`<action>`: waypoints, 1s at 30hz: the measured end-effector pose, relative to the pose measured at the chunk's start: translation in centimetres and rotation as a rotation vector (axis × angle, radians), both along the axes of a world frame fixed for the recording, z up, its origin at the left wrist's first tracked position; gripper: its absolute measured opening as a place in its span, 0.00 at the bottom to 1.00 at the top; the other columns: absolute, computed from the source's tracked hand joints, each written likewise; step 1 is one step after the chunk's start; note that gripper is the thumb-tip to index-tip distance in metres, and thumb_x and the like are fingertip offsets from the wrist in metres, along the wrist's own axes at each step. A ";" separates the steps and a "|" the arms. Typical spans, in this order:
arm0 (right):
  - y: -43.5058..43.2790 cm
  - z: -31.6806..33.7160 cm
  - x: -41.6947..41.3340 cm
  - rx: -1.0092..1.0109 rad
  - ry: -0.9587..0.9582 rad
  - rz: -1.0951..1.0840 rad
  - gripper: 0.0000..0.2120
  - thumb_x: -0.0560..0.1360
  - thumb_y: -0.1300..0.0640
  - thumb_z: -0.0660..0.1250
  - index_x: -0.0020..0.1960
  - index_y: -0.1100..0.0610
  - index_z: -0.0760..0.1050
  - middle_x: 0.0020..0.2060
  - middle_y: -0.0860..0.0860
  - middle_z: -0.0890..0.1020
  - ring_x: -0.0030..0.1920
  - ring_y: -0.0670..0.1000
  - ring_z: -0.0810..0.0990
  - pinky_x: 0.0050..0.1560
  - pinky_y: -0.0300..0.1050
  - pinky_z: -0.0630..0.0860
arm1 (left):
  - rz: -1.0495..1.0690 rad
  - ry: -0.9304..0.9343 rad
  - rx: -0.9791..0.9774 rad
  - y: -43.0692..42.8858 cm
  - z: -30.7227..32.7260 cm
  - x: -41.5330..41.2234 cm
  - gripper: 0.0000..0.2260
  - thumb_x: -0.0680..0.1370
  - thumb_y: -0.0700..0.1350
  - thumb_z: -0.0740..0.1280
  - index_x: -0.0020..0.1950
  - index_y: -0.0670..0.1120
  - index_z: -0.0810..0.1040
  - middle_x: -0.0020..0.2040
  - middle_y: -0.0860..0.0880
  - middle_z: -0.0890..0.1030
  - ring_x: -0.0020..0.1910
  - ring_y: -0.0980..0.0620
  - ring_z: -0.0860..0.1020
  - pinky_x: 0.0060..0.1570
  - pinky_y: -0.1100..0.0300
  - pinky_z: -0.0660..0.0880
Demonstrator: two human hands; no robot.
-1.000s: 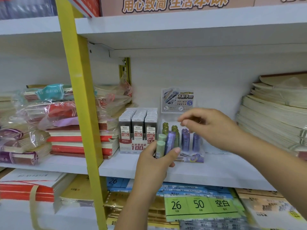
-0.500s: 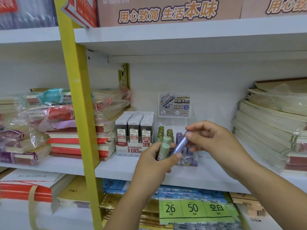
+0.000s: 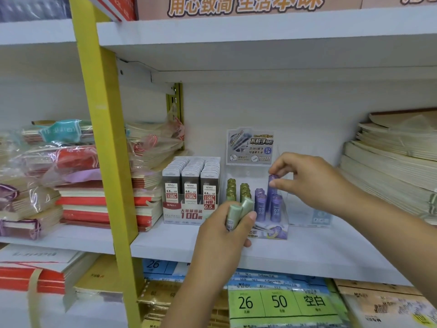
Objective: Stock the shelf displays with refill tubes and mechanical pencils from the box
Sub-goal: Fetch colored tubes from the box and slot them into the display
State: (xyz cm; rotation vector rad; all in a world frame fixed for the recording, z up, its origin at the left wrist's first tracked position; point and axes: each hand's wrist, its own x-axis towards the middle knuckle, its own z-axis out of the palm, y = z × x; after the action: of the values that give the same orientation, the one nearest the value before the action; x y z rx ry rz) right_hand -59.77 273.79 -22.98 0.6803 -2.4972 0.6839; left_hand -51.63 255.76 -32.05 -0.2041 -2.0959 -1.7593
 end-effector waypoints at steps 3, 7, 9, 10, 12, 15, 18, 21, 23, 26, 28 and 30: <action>0.0 0.2 -0.1 0.042 0.001 -0.027 0.08 0.70 0.47 0.74 0.41 0.41 0.74 0.39 0.35 0.80 0.43 0.37 0.77 0.46 0.46 0.74 | 0.000 -0.017 0.012 -0.1 -0.1 -0.1 0.04 0.79 0.53 0.67 0.44 0.58 0.79 0.31 0.55 0.80 0.22 0.64 0.73 0.24 0.70 0.67; 0.1 0.5 -0.1 0.094 0.020 -0.037 0.07 0.71 0.48 0.74 0.41 0.43 0.75 0.39 0.34 0.80 0.46 0.42 0.78 0.47 0.45 0.74 | 0.019 -0.032 0.041 -0.5 -0.2 -0.3 0.05 0.79 0.54 0.68 0.44 0.57 0.80 0.29 0.55 0.78 0.22 0.63 0.72 0.24 0.69 0.67; 0.1 0.4 -0.1 0.091 0.016 -0.029 0.07 0.71 0.48 0.74 0.40 0.43 0.75 0.40 0.35 0.80 0.45 0.41 0.78 0.47 0.45 0.74 | 0.031 -0.034 0.042 -0.5 -0.3 -0.3 0.05 0.79 0.54 0.68 0.44 0.56 0.80 0.29 0.56 0.77 0.22 0.63 0.72 0.25 0.70 0.67; 0.2 0.4 -0.1 0.088 0.014 -0.025 0.07 0.71 0.48 0.74 0.40 0.43 0.75 0.40 0.36 0.81 0.45 0.41 0.79 0.47 0.45 0.75 | 0.037 -0.033 0.036 -0.5 -0.3 -0.3 0.05 0.79 0.54 0.68 0.44 0.56 0.80 0.29 0.56 0.77 0.23 0.63 0.72 0.25 0.70 0.67; 0.3 0.4 -0.1 0.081 0.011 -0.018 0.07 0.71 0.48 0.74 0.39 0.43 0.76 0.40 0.36 0.81 0.46 0.41 0.79 0.47 0.45 0.75 | 0.041 -0.031 0.024 -0.5 -0.3 -0.3 0.05 0.79 0.54 0.68 0.44 0.56 0.80 0.29 0.56 0.77 0.23 0.63 0.72 0.25 0.72 0.67; 0.5 0.4 -0.1 0.062 0.003 -0.001 0.07 0.70 0.49 0.74 0.39 0.44 0.76 0.39 0.35 0.81 0.45 0.40 0.79 0.46 0.44 0.74 | 0.042 -0.037 0.026 -0.5 -0.4 -0.3 0.05 0.79 0.54 0.68 0.44 0.56 0.80 0.29 0.57 0.77 0.23 0.63 0.72 0.25 0.72 0.66; 0.6 0.4 -0.1 0.050 -0.008 0.025 0.07 0.70 0.49 0.75 0.39 0.43 0.77 0.39 0.35 0.81 0.46 0.37 0.78 0.44 0.42 0.72 | 0.040 -0.041 0.030 -0.5 -0.4 -0.2 0.05 0.79 0.55 0.68 0.43 0.58 0.79 0.29 0.56 0.77 0.23 0.63 0.72 0.25 0.72 0.66; 0.6 0.2 -0.3 0.038 0.004 0.031 0.06 0.70 0.49 0.74 0.39 0.43 0.77 0.39 0.34 0.81 0.45 0.36 0.78 0.42 0.40 0.71 | 0.042 -0.039 0.020 -0.5 -0.4 -0.3 0.05 0.79 0.55 0.68 0.42 0.60 0.79 0.29 0.56 0.77 0.23 0.63 0.72 0.25 0.72 0.67; 0.7 0.0 -0.4 0.038 0.028 0.016 0.06 0.71 0.49 0.74 0.40 0.42 0.76 0.39 0.33 0.80 0.44 0.36 0.77 0.41 0.39 0.70 | 0.042 -0.039 0.012 -0.6 -0.5 -0.3 0.05 0.79 0.55 0.68 0.43 0.60 0.78 0.28 0.57 0.77 0.23 0.63 0.72 0.25 0.72 0.67; 0.8 -0.4 -0.5 0.033 0.051 -0.010 0.06 0.71 0.48 0.73 0.39 0.42 0.76 0.39 0.31 0.80 0.40 0.32 0.75 0.37 0.37 0.67 | 0.045 -0.037 0.011 -0.6 -0.5 -0.4 0.05 0.78 0.56 0.68 0.43 0.59 0.79 0.29 0.57 0.77 0.24 0.63 0.73 0.25 0.72 0.67; 0.8 -0.5 -0.5 0.020 0.051 -0.007 0.07 0.71 0.48 0.73 0.38 0.41 0.75 0.39 0.31 0.80 0.39 0.29 0.74 0.36 0.38 0.66 | 0.048 -0.035 0.010 -0.7 -0.6 -0.4 0.06 0.78 0.55 0.68 0.42 0.58 0.79 0.29 0.56 0.77 0.24 0.63 0.73 0.25 0.72 0.67; 0.7 -0.5 -0.5 0.035 0.064 -0.012 0.08 0.71 0.48 0.73 0.38 0.41 0.74 0.38 0.31 0.80 0.39 0.27 0.72 0.34 0.36 0.64 | 0.047 -0.034 0.009 -0.7 -0.6 -0.4 0.06 0.78 0.55 0.68 0.42 0.58 0.79 0.29 0.57 0.77 0.24 0.63 0.73 0.25 0.72 0.66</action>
State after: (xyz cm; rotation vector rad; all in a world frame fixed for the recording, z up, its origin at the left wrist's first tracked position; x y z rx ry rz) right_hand -60.23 274.50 -23.52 0.6887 -2.4572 0.6063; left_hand -51.98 255.09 -32.63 -0.1223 -2.0993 -1.7564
